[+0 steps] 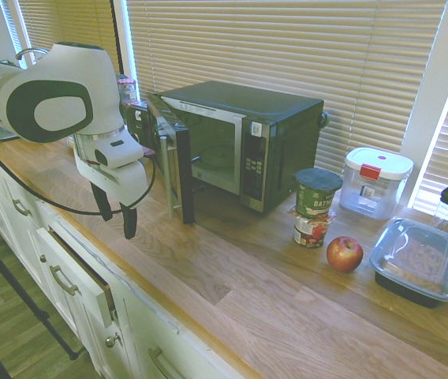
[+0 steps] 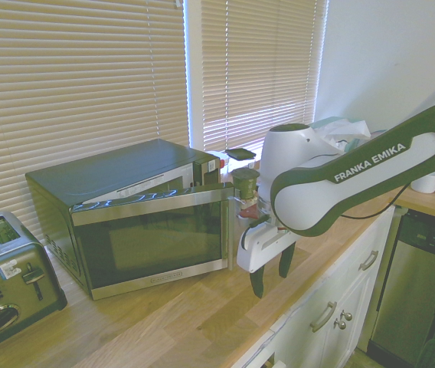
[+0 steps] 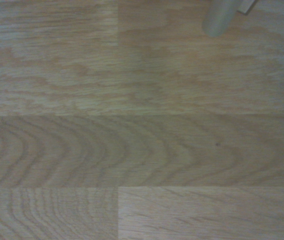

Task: Close the microwave

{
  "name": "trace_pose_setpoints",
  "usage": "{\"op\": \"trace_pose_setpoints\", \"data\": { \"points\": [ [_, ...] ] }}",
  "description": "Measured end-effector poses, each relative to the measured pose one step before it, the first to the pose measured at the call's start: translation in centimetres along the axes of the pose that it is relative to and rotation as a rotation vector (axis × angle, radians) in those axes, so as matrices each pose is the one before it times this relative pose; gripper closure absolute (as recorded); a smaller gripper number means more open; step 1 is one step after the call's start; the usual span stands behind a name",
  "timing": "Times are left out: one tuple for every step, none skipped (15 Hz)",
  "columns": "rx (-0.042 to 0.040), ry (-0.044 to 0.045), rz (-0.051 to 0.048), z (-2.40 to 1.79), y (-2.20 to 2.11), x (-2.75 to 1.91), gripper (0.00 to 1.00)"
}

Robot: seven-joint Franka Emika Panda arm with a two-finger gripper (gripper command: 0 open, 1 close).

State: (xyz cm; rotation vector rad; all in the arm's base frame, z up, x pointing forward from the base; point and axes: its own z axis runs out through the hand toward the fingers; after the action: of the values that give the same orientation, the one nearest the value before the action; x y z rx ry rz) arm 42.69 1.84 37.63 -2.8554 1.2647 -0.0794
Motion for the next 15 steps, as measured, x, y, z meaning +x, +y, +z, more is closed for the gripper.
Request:
{"op": "trace_pose_setpoints", "data": {
  "points": [
    [-0.00055,-0.00133,0.00061,0.041,0.01,0.006,0.0],
    [0.00046,-0.00038,-0.0034,-0.004,-0.028,-0.031,0.0],
    [0.00456,0.00356,-0.01196,-0.104,-0.232,-0.13,0.0],
    [0.00918,0.00768,-0.01314,-0.292,-0.492,-0.147,0.0],
    [0.00631,0.00692,-0.01269,-0.303,-0.701,-0.164,0.0],
    [0.00522,0.00572,-0.01474,-0.304,-0.853,-0.138,0.0],
    [0.00559,0.00482,-0.01295,-0.263,-0.951,0.022,0.0],
    [0.00583,0.00396,-0.00932,-0.217,-0.976,0.197,0.0],
    [0.00645,0.00417,-0.00709,-0.239,-1.036,0.241,0.0],
    [0.00701,0.00395,-0.00507,-0.316,-1.026,0.292,0.0],
    [0.00827,0.00439,-0.00577,-0.447,-1.027,0.192,0.0],
    [0.00747,0.006,-0.00842,-0.533,-0.915,0.067,0.0],
    [0.00683,0.01342,-0.00861,-0.719,-0.779,-0.04,0.0],
    [0.00546,0.02066,-0.00824,-0.763,-0.737,-0.068,0.0],
    [0.0023,0.02289,-0.00992,-0.723,-0.733,-0.182,0.0]
  ]
}}
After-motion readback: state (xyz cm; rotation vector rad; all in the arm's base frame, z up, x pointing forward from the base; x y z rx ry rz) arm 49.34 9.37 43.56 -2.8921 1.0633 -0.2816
